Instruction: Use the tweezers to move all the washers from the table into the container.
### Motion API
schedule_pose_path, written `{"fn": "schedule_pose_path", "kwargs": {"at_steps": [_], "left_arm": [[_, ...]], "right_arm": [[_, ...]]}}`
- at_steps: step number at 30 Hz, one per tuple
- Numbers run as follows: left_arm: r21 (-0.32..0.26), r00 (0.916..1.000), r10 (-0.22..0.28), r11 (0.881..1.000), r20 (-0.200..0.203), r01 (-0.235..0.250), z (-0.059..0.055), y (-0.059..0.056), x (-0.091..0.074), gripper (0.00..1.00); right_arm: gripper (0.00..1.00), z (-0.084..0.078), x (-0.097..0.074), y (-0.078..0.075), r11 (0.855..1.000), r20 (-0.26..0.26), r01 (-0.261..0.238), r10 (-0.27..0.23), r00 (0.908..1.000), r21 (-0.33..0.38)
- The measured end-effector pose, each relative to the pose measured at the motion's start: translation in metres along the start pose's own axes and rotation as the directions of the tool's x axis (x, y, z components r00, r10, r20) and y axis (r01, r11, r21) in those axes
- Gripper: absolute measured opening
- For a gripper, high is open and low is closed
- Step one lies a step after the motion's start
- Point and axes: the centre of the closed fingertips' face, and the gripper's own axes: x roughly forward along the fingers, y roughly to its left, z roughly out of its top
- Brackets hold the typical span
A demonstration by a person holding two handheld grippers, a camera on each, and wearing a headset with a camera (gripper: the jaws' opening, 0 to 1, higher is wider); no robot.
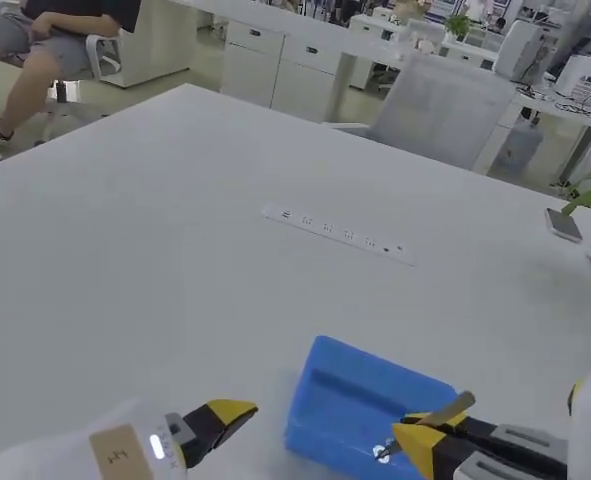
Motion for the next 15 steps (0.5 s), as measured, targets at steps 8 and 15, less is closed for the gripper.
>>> {"fn": "schedule_pose_path", "kwargs": {"at_steps": [8, 15], "left_arm": [[0.0, 1.0, 0.003, 1.0, -0.001, -0.003, 0.0, 0.002, 0.0, 0.73], [0.001, 1.0, 0.005, 1.0, -0.005, -0.005, -0.001, 0.003, 0.0, 0.73]], "right_arm": [[0.03, 0.016, 0.003, -0.012, 1.0, 0.019, 0.01, -0.009, 0.9998, -0.028], [0.03, 0.022, 0.013, -0.024, 1.0, 0.031, 0.015, -0.014, 0.9994, -0.018]]}}
